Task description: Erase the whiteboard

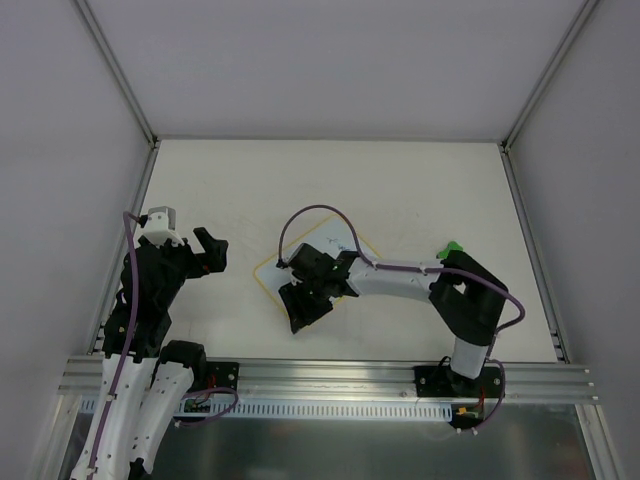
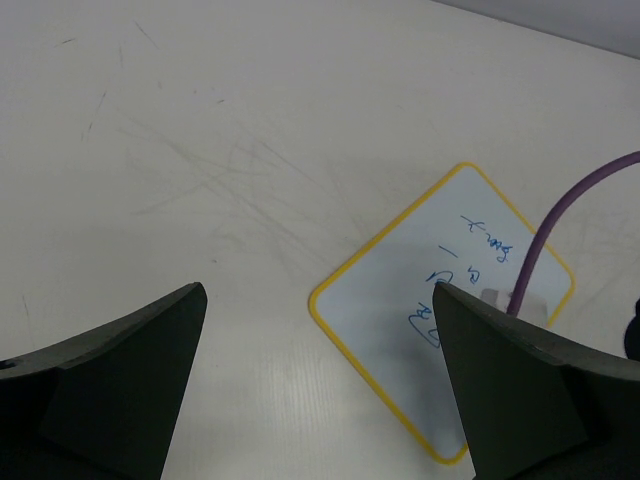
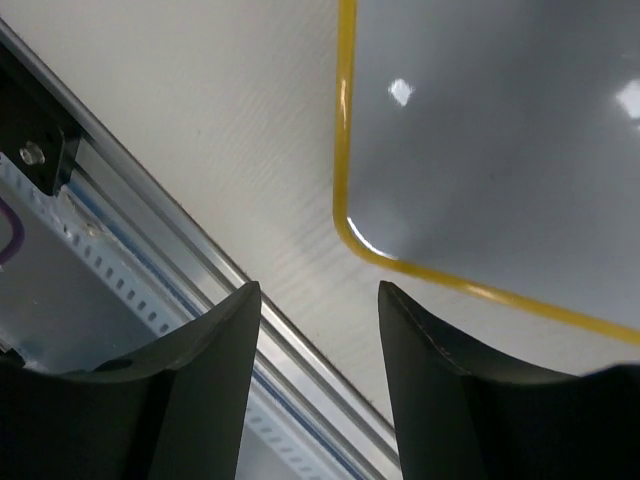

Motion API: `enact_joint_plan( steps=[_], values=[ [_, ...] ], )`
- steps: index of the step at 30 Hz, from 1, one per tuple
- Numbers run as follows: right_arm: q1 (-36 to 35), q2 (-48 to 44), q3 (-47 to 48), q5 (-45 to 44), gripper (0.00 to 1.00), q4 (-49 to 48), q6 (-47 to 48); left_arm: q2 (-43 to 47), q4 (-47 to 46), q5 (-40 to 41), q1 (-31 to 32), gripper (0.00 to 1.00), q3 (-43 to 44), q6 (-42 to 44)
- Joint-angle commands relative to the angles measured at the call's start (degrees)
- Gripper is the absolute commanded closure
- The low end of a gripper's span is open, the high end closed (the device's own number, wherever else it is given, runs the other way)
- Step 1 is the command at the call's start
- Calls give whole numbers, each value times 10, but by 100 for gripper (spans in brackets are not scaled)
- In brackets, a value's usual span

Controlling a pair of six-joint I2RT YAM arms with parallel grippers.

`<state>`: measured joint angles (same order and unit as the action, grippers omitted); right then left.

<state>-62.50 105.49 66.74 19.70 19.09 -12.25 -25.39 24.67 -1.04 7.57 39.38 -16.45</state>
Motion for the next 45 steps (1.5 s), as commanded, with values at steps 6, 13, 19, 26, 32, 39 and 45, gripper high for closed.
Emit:
enact_joint_plan(
  steps=[6, 13, 19, 26, 32, 39, 45],
  values=[
    [32, -189, 30, -258, 44, 128, 64, -8, -21, -3, 7, 1, -4, 3],
    [305, -259, -13, -423, 38, 178, -28, -9, -21, -4, 7, 1, -6, 3],
    [479, -237, -48, -451, 40, 176, -93, -5, -21, -6, 7, 1, -6, 3],
    [578, -143, -34, -418, 46, 157, -128, -5, -21, -6, 7, 1, -6, 3],
    [606, -99, -22, -393, 49, 140, -139, -5, -21, -5, 8, 1, -6, 3],
    [607, -75, -14, -372, 51, 121, -127, -6, -21, -7, 8, 1, -7, 3],
    [612, -67, -17, -363, 51, 110, -124, -6, -21, -8, 8, 1, -6, 4]
  ],
)
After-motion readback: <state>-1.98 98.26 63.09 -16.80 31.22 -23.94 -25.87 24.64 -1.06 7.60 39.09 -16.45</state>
